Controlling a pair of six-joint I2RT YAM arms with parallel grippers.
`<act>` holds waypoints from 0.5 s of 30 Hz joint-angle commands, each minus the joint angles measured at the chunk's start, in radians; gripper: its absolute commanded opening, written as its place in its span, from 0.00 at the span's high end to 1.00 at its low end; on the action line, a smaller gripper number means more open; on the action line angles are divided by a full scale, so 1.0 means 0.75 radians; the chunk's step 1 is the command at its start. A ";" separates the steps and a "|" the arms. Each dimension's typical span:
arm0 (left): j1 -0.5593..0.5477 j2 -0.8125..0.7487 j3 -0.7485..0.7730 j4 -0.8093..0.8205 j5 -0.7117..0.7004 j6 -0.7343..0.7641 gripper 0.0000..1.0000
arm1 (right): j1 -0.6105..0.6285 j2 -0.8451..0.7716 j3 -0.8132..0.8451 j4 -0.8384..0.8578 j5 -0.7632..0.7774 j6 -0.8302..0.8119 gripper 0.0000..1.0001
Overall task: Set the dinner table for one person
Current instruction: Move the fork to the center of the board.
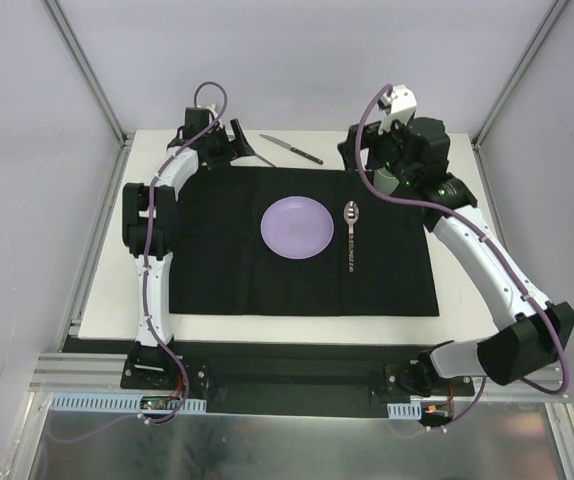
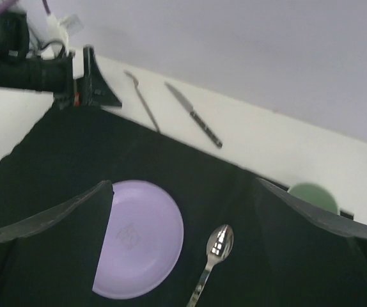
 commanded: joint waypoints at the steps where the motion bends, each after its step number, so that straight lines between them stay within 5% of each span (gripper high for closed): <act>1: -0.052 0.074 0.185 0.003 -0.184 0.027 0.05 | 0.009 -0.158 -0.137 -0.088 -0.053 0.059 0.07; 15: -0.113 0.256 0.435 0.001 -0.464 -0.026 0.13 | 0.011 -0.484 -0.387 -0.280 -0.053 0.147 0.05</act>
